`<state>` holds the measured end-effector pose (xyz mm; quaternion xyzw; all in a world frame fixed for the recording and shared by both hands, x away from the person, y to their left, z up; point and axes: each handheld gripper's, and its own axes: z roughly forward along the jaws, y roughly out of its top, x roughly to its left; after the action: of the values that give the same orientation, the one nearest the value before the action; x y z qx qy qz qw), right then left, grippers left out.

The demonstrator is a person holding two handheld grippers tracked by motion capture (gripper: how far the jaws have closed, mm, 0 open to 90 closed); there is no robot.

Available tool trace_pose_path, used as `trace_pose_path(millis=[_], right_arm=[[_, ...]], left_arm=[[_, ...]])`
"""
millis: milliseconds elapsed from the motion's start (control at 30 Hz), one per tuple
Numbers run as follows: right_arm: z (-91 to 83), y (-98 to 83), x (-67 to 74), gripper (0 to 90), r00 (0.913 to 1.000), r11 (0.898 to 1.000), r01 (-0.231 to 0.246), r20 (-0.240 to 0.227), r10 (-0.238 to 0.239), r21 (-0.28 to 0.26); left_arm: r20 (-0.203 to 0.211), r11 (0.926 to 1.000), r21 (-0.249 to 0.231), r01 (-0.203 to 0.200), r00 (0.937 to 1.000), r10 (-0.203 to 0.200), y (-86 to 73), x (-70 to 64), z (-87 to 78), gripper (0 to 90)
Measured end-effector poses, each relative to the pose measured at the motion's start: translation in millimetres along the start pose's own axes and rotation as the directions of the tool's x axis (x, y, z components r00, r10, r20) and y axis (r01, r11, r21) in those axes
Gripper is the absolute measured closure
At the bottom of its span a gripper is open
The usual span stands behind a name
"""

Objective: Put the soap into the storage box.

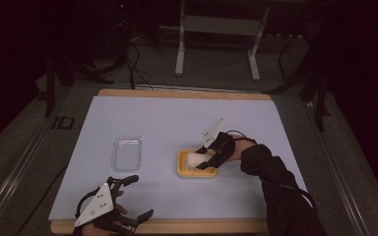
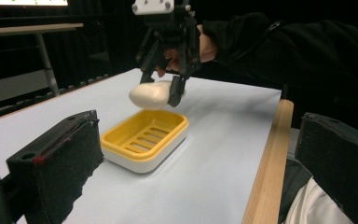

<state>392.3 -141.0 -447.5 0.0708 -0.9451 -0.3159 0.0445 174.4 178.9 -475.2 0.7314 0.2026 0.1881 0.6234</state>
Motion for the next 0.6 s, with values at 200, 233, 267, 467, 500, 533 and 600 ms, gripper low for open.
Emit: trace_pose_path(millis=[200, 233, 267, 467, 500, 533, 600], right_arm=[[16.9, -3.9, -4.7, 49.3, 0.9995, 0.999, 0.031, 0.008, -0.031, 0.033], [19.7, -4.9, -5.5, 49.3, 0.9992, 0.998, 0.038, 0.009, -0.038, 0.04], [23.0, -6.3, -6.0, 49.3, 0.9993, 0.998, 0.036, 0.007, -0.037, 0.047], [34.2, -12.9, -12.1, 49.3, 0.9996, 0.997, 0.019, 0.021, -0.021, 0.075], [35.4, -13.7, -13.4, 49.2, 0.9996, 0.997, 0.016, 0.022, -0.018, 0.07], [36.6, -14.1, -14.8, 49.2, 0.9998, 0.998, 0.008, 0.018, -0.009, 0.067], [39.5, -14.7, -16.2, 49.2, 0.9998, 0.997, 0.0, 0.022, -0.001, 0.075]], left_arm=[[0.001, 1.0, -0.002, 0.0, 1.0, 0.0, 0.0, 0.1, -0.1, 0.8], [0.002, 1.0, -0.002, 0.0, 1.0, 0.0, 0.0, 0.0, -0.1, 0.7], [0.002, 1.0, -0.002, -0.001, 1.0, 0.001, 0.0, 0.0, -0.2, 0.7], [0.003, 1.0, -0.001, -0.002, 1.0, 0.002, -0.1, -0.1, -0.5, 0.8], [0.003, 1.0, -0.002, -0.003, 1.0, 0.003, 0.0, -0.2, -0.6, 0.7], [0.004, 1.0, -0.002, -0.003, 1.0, 0.003, 0.0, -0.2, -0.6, 0.7], [0.005, 1.0, -0.002, -0.003, 1.0, 0.003, -0.1, -0.1, -0.5, 0.8]])
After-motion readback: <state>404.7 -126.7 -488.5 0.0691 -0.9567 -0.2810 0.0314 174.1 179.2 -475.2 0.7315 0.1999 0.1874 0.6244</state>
